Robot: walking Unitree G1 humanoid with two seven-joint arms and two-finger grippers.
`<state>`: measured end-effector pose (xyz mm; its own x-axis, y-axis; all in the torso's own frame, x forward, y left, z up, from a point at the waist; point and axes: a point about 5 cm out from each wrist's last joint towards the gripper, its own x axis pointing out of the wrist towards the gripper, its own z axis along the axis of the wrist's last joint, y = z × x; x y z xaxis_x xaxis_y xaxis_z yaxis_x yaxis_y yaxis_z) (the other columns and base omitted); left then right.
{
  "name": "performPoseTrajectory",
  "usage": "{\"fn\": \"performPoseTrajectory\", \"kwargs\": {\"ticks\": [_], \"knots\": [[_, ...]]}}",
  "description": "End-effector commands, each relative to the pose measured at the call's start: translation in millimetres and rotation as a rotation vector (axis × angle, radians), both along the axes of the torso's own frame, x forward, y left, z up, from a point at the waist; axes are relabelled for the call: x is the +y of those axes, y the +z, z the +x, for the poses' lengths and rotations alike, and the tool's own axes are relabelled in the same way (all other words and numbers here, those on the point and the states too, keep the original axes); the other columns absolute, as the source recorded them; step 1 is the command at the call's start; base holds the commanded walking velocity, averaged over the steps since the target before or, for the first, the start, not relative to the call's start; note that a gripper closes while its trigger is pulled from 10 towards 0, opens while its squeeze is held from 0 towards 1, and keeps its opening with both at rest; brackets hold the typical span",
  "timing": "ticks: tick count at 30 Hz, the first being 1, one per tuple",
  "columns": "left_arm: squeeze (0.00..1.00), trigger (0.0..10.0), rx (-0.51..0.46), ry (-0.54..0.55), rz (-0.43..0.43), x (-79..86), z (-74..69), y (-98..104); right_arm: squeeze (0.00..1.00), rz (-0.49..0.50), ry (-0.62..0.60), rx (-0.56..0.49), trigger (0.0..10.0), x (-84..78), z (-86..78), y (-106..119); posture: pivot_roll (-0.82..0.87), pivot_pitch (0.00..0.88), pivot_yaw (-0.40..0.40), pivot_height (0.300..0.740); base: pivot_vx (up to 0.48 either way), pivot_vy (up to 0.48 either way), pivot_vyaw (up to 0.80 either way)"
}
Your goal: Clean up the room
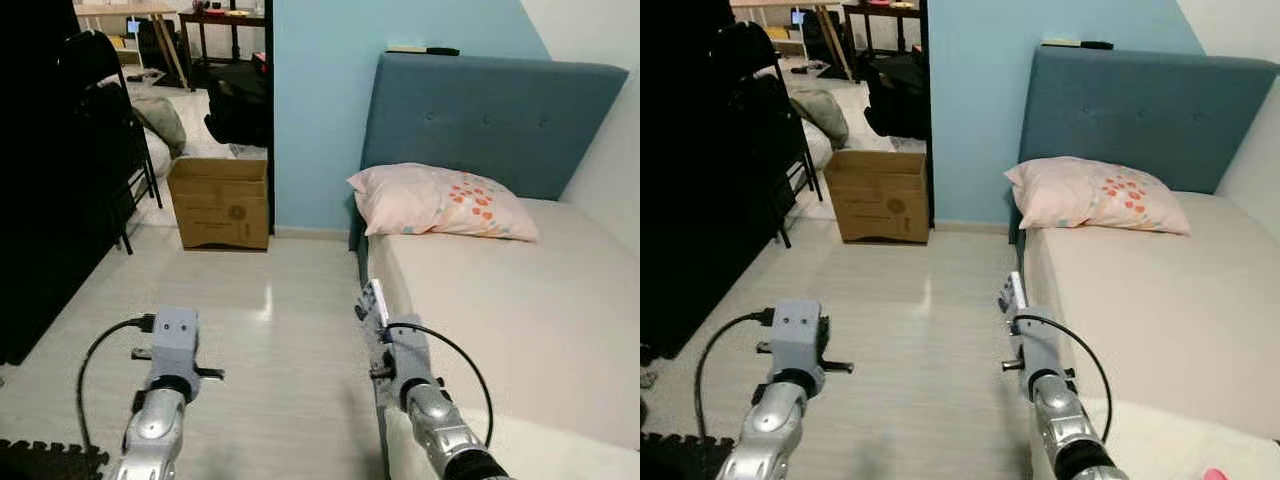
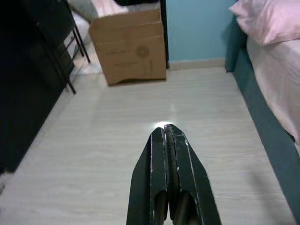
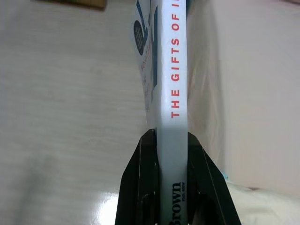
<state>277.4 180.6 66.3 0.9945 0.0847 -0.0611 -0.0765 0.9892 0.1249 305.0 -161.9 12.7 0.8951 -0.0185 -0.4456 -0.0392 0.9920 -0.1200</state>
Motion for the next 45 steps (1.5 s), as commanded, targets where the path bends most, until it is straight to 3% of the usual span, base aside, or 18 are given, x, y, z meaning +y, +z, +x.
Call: {"fn": "performPoseTrajectory", "kwargs": {"ticks": [1,13,25,38,45], "knots": [[0.0,10.0,0.017,0.015,0.006,6.2,-2.2,-2.8,0.0,0.017,0.003,-0.036,10.0,4.9,3.0,4.5,0.08,0.013,-0.036,0.74,0.0,0.0,0.0],[0.0,10.0,0.025,0.01,0.039,7.8,1.0,-1.9,0.0,0.029,-0.025,-0.033,10.0,3.7,2.0,3.1,0.08,0.012,-0.026,0.74,0.0,0.0,0.0],[0.0,10.0,0.068,0.062,-0.012,6.9,-0.4,-10.3,0.0,-0.01,-0.045,-0.07,10.0,-3.7,1.8,6.0,0.06,0.013,-0.025,0.74,0.0,0.0,0.0],[0.0,10.0,0.044,0.022,-0.049,-3.0,-0.1,-7.8,0.0,0.026,-0.037,-0.11,10.0,-0.2,2.8,10.4,0.05,0.01,-0.033,0.74,0.0,0.0,0.0],[0.0,10.0,0.03,0.006,-0.071,-5.8,-1.1,-6.3,0.0,0.045,-0.039,-0.124,10.0,1.7,3.1,11.6,0.05,0.01,-0.032,0.74,0.305,0.0,0.0]]}}
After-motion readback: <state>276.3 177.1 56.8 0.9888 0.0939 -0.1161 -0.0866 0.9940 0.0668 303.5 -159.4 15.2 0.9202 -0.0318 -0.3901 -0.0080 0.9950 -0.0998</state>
